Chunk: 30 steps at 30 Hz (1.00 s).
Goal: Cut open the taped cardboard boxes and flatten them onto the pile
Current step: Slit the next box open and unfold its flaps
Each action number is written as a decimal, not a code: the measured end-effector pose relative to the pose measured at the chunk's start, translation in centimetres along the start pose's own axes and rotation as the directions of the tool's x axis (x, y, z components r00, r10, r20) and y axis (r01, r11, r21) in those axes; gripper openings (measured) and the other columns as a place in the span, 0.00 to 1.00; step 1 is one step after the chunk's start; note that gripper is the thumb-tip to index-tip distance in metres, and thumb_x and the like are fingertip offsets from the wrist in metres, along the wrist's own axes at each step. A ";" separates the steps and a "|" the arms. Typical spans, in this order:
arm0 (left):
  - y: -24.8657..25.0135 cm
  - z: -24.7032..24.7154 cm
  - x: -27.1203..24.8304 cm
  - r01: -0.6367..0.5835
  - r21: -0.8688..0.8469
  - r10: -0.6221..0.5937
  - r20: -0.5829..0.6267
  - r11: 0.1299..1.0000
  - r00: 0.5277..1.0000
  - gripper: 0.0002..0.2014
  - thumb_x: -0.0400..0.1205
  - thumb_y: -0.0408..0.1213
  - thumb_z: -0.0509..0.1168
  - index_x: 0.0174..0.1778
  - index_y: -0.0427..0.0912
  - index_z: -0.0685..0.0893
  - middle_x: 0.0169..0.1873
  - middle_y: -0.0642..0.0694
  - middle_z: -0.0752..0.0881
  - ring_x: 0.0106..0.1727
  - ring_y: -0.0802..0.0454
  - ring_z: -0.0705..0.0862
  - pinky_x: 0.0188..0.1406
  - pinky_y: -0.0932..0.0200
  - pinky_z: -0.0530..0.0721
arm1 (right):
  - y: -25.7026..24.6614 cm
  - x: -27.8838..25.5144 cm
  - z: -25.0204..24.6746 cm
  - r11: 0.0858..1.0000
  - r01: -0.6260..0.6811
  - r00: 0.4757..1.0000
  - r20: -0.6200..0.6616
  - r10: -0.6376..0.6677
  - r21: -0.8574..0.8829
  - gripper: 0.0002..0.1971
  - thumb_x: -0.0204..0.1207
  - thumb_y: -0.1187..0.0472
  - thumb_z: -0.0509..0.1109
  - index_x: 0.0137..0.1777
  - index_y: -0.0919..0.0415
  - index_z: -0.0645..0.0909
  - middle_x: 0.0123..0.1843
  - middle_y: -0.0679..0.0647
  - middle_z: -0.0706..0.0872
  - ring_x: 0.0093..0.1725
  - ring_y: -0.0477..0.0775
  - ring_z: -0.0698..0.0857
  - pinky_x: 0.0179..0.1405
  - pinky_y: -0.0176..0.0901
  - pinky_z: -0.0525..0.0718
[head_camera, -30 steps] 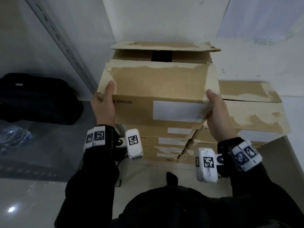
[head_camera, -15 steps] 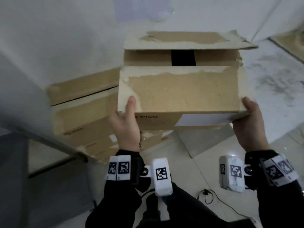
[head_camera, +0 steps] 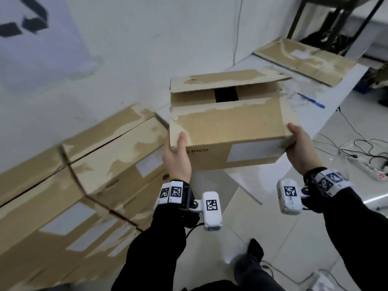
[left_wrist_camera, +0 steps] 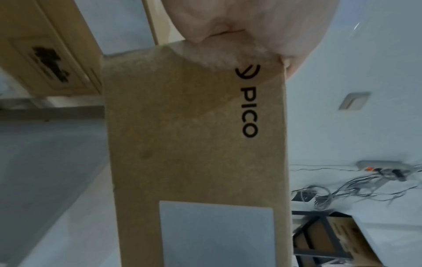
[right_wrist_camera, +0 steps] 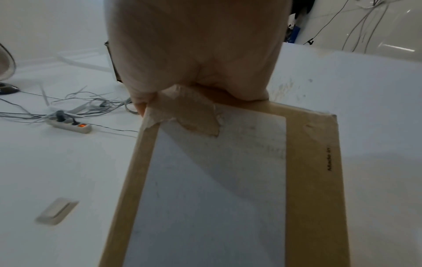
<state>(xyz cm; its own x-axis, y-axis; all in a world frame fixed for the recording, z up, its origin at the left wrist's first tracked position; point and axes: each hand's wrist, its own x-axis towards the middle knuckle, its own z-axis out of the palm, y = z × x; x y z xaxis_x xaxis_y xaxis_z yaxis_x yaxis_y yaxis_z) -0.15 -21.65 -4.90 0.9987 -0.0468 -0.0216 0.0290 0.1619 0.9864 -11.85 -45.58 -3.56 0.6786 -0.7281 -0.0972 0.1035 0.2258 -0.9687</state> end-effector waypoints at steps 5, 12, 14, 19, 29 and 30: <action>-2.5 11.3 1.1 0.055 0.092 -0.051 -0.044 0.994 0.998 0.22 0.85 0.45 0.63 0.74 0.44 0.76 0.67 0.52 0.82 0.68 0.58 0.77 0.67 0.66 0.72 | -1.8 11.5 -6.0 0.996 -0.076 0.997 0.005 0.076 -0.047 0.10 0.81 0.59 0.60 0.44 0.57 0.82 0.39 0.44 0.89 0.43 0.44 0.86 0.52 0.39 0.78; -5.6 23.0 2.5 0.107 0.108 -0.084 -0.202 0.988 0.976 0.23 0.83 0.48 0.63 0.74 0.46 0.76 0.70 0.49 0.80 0.72 0.51 0.76 0.75 0.49 0.72 | -1.1 26.0 -12.6 0.958 -0.166 0.981 0.057 0.184 -0.233 0.19 0.63 0.41 0.70 0.50 0.51 0.85 0.64 0.54 0.84 0.66 0.54 0.80 0.74 0.54 0.71; -6.8 25.0 3.5 0.089 0.106 -0.061 -0.244 0.990 0.968 0.23 0.82 0.49 0.64 0.72 0.44 0.78 0.66 0.47 0.83 0.68 0.50 0.80 0.71 0.45 0.77 | -0.5 29.2 -13.5 0.946 -0.199 0.972 0.071 0.224 -0.256 0.22 0.60 0.39 0.70 0.50 0.51 0.84 0.63 0.53 0.84 0.66 0.55 0.80 0.74 0.55 0.71; -9.3 28.3 5.6 0.078 0.137 -0.043 -0.247 0.987 0.968 0.21 0.82 0.44 0.67 0.70 0.43 0.80 0.61 0.48 0.86 0.63 0.51 0.84 0.68 0.46 0.80 | 1.0 34.5 -15.1 0.921 -0.241 0.950 0.121 0.289 -0.308 0.30 0.61 0.36 0.70 0.59 0.54 0.82 0.70 0.51 0.78 0.71 0.53 0.75 0.77 0.57 0.66; -8.1 28.6 8.0 0.194 0.513 -0.130 -0.158 0.836 0.979 0.15 0.83 0.47 0.63 0.62 0.43 0.79 0.50 0.52 0.84 0.54 0.50 0.81 0.47 0.60 0.77 | -2.1 37.1 -16.2 0.847 -0.231 0.837 0.346 0.424 -0.479 0.17 0.82 0.55 0.62 0.69 0.54 0.70 0.60 0.54 0.82 0.54 0.53 0.83 0.51 0.46 0.83; -7.6 29.2 8.5 0.219 0.577 -0.145 -0.172 0.787 0.974 0.17 0.83 0.52 0.62 0.62 0.44 0.78 0.50 0.51 0.82 0.53 0.49 0.79 0.47 0.58 0.75 | -2.8 37.6 -15.6 0.834 -0.228 0.828 0.351 0.438 -0.502 0.19 0.82 0.52 0.62 0.70 0.55 0.68 0.60 0.52 0.81 0.53 0.52 0.83 0.47 0.43 0.82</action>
<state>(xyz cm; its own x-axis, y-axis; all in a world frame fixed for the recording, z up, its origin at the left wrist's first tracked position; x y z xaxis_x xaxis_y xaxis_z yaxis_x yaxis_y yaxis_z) 6.89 -52.02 -7.83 0.9763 0.1005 -0.1917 0.2164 -0.4513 0.8657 2.05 -83.66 -8.07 0.8624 -0.2763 -0.4241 -0.4334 0.0294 -0.9007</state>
